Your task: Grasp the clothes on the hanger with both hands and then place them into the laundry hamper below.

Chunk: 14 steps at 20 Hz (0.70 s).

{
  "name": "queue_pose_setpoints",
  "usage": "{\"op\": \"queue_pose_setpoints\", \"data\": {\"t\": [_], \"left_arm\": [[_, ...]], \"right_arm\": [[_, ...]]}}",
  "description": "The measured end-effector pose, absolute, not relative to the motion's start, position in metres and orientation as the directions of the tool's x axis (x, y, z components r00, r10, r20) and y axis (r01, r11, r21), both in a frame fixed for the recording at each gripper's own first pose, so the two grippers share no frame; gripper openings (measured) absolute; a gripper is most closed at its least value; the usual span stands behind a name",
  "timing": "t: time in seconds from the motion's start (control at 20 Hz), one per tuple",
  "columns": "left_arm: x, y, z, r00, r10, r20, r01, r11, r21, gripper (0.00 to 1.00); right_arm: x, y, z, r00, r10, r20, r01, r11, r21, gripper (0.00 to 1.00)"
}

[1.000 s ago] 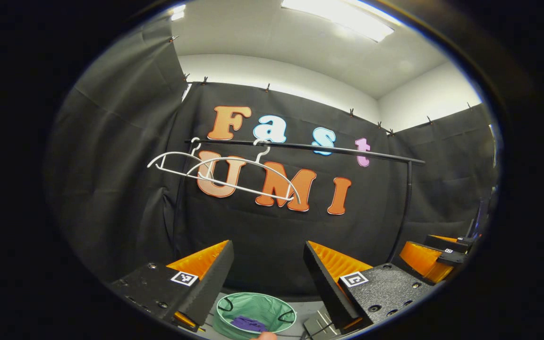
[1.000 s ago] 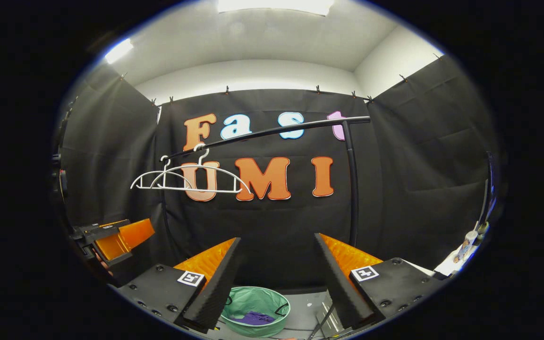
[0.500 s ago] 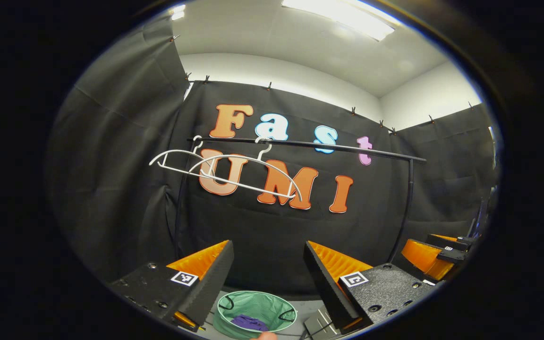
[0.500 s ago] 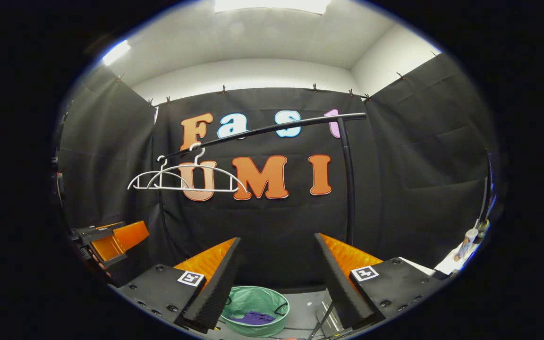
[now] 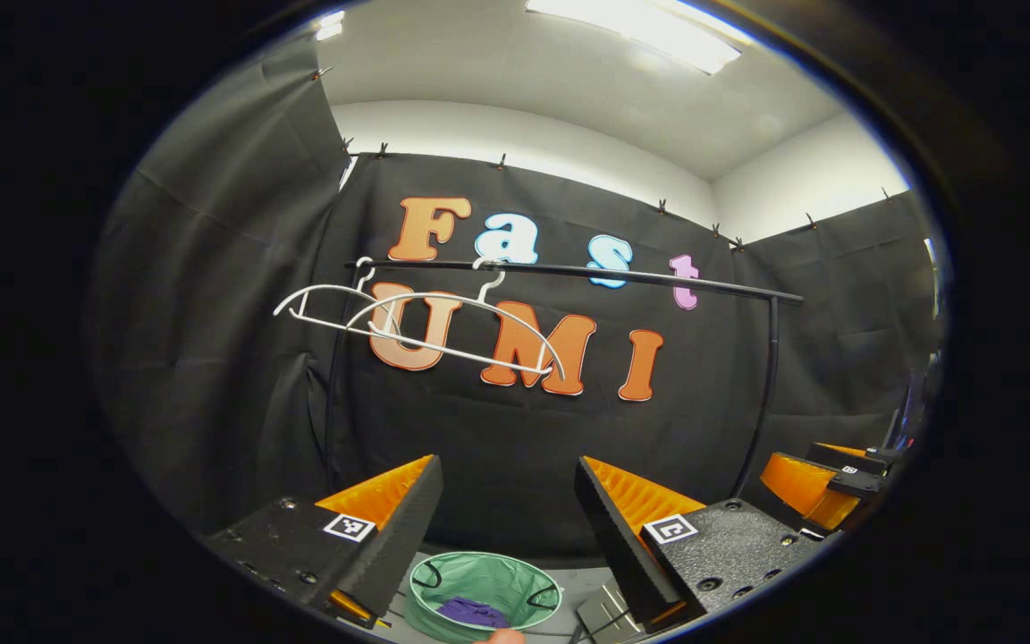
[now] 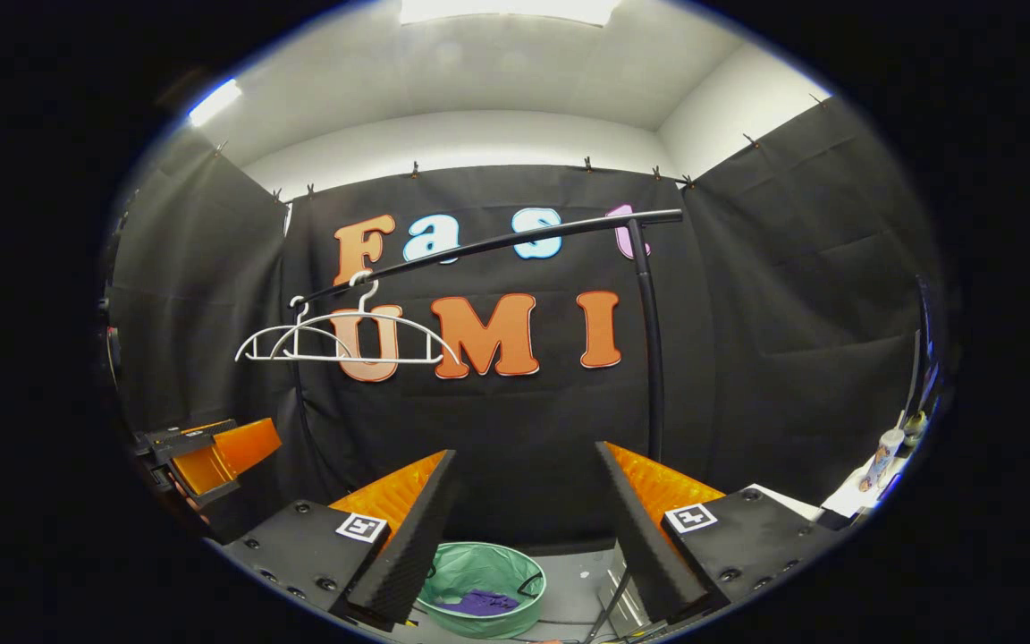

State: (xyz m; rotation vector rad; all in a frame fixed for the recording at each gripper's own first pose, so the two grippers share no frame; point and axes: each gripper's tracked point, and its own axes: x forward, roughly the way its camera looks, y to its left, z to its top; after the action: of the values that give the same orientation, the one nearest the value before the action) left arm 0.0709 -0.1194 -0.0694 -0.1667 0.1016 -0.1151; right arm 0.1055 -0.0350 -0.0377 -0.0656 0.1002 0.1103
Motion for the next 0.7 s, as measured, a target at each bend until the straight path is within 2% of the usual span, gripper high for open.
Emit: {"op": "queue_pose_setpoints", "data": {"t": [0.7], "left_arm": [[0.0686, -0.1235, -0.0692, 0.988, -0.127, -0.092, 0.11, 0.979, -0.17, 0.94]], "right_arm": [[0.1033, -0.0427, -0.0386, 0.99, 0.098, -0.104, -0.105, 0.993, -0.056, 0.98]]}}
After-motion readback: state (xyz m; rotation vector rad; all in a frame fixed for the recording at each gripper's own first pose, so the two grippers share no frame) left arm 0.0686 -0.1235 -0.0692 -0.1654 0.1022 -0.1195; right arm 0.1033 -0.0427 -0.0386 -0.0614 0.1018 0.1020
